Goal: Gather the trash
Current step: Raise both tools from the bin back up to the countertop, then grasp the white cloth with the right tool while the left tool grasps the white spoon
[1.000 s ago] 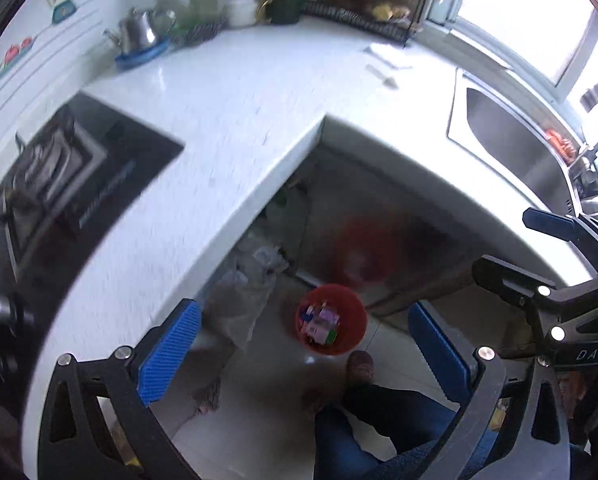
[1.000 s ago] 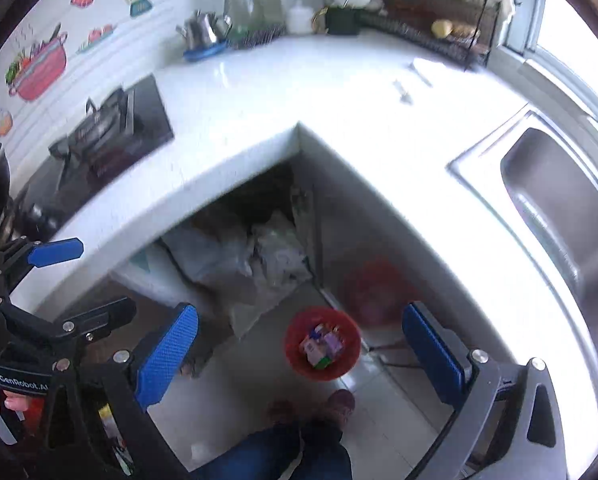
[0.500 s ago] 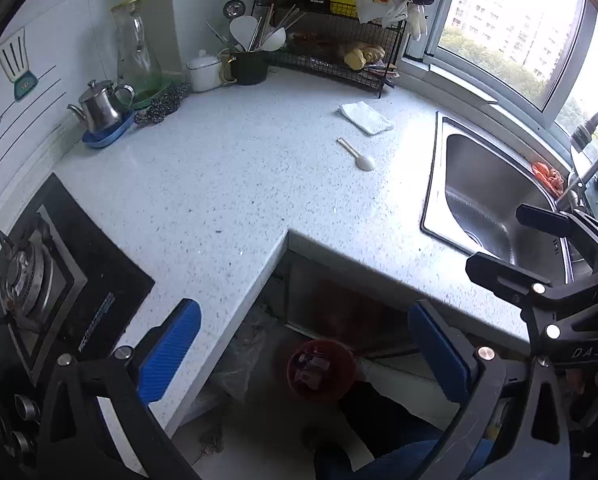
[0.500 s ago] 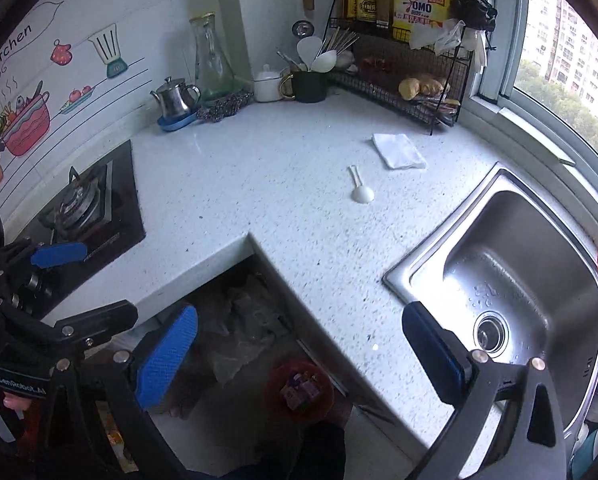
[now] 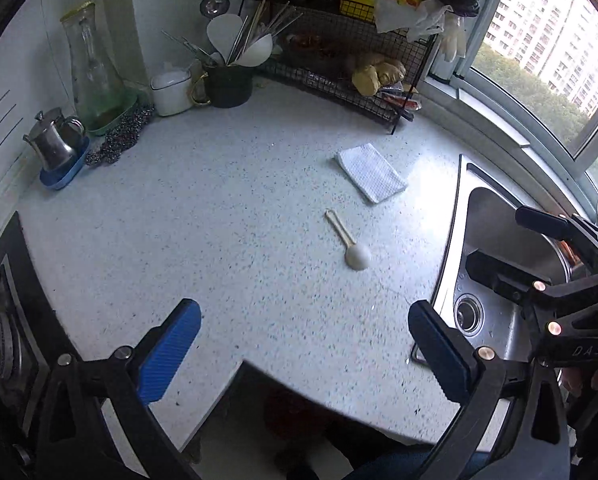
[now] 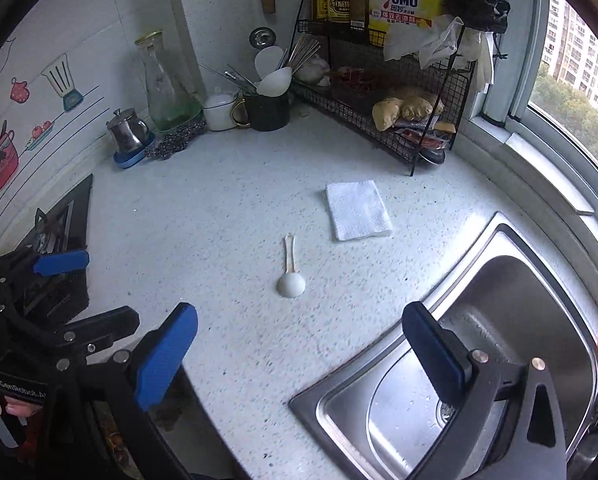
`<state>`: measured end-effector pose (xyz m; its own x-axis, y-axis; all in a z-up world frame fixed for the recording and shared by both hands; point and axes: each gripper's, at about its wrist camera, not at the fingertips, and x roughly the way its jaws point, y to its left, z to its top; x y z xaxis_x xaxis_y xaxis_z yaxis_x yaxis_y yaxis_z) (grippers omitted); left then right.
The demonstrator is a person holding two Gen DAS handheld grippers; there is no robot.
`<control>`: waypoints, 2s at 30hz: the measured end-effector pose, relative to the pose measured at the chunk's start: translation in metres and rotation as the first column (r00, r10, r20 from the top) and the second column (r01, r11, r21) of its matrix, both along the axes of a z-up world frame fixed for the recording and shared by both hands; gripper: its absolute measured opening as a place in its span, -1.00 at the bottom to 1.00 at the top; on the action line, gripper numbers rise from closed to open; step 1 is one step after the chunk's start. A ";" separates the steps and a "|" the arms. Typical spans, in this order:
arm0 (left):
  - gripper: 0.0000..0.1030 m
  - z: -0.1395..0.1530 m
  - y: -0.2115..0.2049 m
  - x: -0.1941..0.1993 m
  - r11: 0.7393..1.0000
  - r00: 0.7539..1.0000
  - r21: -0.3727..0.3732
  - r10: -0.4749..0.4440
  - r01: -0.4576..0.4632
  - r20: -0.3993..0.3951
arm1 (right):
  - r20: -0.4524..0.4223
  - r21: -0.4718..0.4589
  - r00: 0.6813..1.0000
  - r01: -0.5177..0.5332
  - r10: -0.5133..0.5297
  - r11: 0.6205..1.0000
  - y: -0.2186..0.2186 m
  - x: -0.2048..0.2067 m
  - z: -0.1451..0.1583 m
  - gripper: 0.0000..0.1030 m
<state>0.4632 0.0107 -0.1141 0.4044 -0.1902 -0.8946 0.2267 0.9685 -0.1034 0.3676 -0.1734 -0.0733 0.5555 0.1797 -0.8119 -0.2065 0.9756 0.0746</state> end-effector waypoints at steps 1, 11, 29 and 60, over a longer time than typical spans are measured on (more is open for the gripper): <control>1.00 -0.003 -0.003 0.009 1.000 1.000 -0.004 0.007 -0.007 -0.008 | -0.006 0.001 1.000 -0.003 0.003 1.000 -0.004 0.009 -0.001 0.99; 1.00 -0.050 -0.032 0.094 0.998 0.996 0.045 0.046 -0.042 -0.078 | -0.091 0.008 0.995 -0.049 0.049 0.999 -0.036 0.096 -0.040 0.99; 1.00 -0.111 -0.028 0.135 0.985 0.972 0.083 0.162 -0.150 -0.168 | -0.215 0.018 0.967 -0.135 0.136 0.991 -0.039 0.168 -0.113 0.70; 0.60 -0.134 -0.082 0.116 0.986 0.952 0.142 0.123 -0.086 -0.279 | -0.209 0.109 0.975 -0.059 0.080 0.992 -0.069 0.121 -0.085 -0.87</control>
